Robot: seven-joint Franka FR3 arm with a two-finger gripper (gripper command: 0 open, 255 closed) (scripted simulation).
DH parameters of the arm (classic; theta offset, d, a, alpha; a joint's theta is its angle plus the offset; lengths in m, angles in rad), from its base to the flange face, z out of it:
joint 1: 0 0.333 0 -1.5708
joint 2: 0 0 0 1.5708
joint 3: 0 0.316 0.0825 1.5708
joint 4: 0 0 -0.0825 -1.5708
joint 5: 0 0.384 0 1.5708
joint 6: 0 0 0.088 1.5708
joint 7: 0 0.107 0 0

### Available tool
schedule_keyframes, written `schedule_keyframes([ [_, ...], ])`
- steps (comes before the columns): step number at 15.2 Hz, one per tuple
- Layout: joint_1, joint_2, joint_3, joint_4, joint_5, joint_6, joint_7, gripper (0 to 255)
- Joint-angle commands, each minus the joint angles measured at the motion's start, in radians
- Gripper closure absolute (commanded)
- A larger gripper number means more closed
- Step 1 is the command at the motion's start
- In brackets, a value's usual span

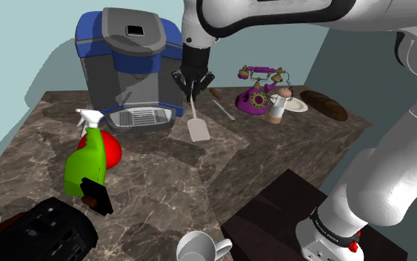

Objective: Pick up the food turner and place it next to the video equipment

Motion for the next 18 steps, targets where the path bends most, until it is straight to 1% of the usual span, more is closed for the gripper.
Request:
schedule_keyframes([
  [1, 0.021, -0.017, 0.023, -0.019, 0.004, 0.000, 0.045, 255],
  [8, 0.095, -0.057, 0.109, -0.057, 0.018, -0.006, 0.200, 255],
  [15, 0.170, -0.045, 0.204, -0.037, 0.016, -0.020, 0.371, 255],
  [16, 0.179, -0.040, 0.216, -0.031, 0.014, -0.023, 0.392, 255],
  [18, 0.179, -0.041, 0.216, -0.059, 0.014, 0.004, 0.393, 255],
])
